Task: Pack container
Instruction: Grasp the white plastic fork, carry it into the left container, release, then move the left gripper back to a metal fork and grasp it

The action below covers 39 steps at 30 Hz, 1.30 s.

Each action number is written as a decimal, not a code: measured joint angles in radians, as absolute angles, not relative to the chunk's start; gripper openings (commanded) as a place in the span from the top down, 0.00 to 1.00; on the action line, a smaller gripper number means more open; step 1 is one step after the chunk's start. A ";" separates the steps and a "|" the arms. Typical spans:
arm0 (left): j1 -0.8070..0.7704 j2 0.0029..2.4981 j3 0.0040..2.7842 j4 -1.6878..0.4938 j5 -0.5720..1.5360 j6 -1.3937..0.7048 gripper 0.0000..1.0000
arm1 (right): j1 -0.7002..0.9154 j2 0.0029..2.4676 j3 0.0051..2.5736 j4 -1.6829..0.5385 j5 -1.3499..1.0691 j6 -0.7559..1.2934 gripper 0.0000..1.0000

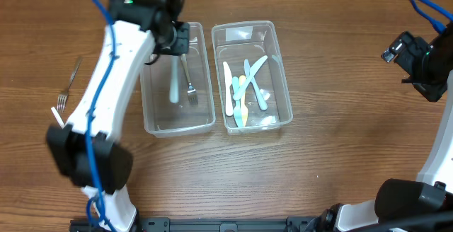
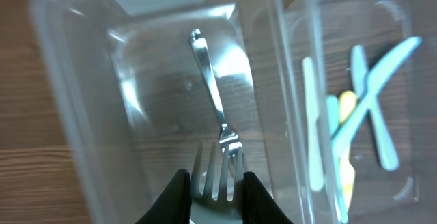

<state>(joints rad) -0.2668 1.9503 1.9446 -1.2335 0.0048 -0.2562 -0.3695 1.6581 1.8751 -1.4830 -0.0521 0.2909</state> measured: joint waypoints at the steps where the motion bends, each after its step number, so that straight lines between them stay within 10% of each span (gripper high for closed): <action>1: -0.267 2.001 1.936 -1.226 0.013 -0.273 0.96 | -0.369 1.658 1.875 -1.483 -0.052 0.290 0.00; 17: -0.261 2.089 2.109 -1.386 -0.071 -0.249 0.15 | -0.369 1.658 1.875 -1.485 -0.052 0.291 0.00; 29: 0.311 1.760 1.930 -1.427 -0.102 -0.051 0.10 | -0.369 1.658 1.875 -1.488 -0.052 0.291 0.00; 39: 0.358 1.782 1.327 -0.973 -0.117 0.039 0.11 | -0.369 1.658 1.873 -1.489 -0.052 0.290 0.00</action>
